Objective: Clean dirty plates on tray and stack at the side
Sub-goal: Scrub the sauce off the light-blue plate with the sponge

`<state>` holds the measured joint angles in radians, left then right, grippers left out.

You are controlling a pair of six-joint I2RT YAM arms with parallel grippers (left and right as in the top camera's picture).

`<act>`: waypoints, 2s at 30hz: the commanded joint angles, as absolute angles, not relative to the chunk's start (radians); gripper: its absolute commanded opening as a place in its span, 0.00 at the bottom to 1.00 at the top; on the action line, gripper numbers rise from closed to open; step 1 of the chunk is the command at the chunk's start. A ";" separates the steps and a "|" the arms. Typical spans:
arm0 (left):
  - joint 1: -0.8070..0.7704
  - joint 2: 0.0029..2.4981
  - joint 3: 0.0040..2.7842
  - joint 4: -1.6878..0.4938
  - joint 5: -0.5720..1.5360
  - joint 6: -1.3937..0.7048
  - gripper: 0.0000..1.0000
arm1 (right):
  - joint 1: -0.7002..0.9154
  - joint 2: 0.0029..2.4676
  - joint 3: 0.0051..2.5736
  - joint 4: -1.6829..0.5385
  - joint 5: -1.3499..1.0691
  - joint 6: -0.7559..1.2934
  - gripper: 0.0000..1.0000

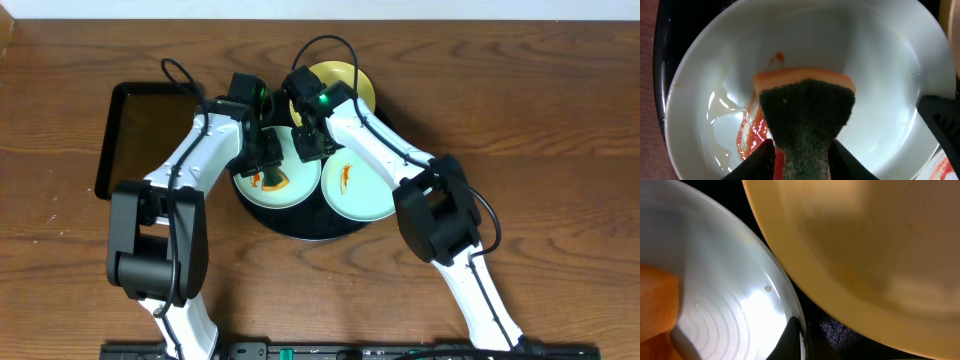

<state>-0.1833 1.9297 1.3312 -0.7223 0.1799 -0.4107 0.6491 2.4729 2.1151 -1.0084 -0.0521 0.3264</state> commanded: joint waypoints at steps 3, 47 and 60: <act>-0.193 1.941 1.339 -0.721 0.174 -0.394 0.36 | 0.654 2.506 2.083 -1.021 -0.060 0.344 0.01; -0.215 1.891 1.277 -0.676 0.155 -0.395 0.08 | 0.653 2.506 2.083 -1.021 -0.060 0.344 0.01; -0.216 1.965 1.264 -0.578 0.258 -0.447 0.07 | 0.653 2.506 2.083 -1.018 -0.060 0.348 0.01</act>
<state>-0.2134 1.9278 1.2720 -0.5804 0.2806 -0.4324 0.6491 2.4729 2.1151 -1.0084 -0.0521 0.3294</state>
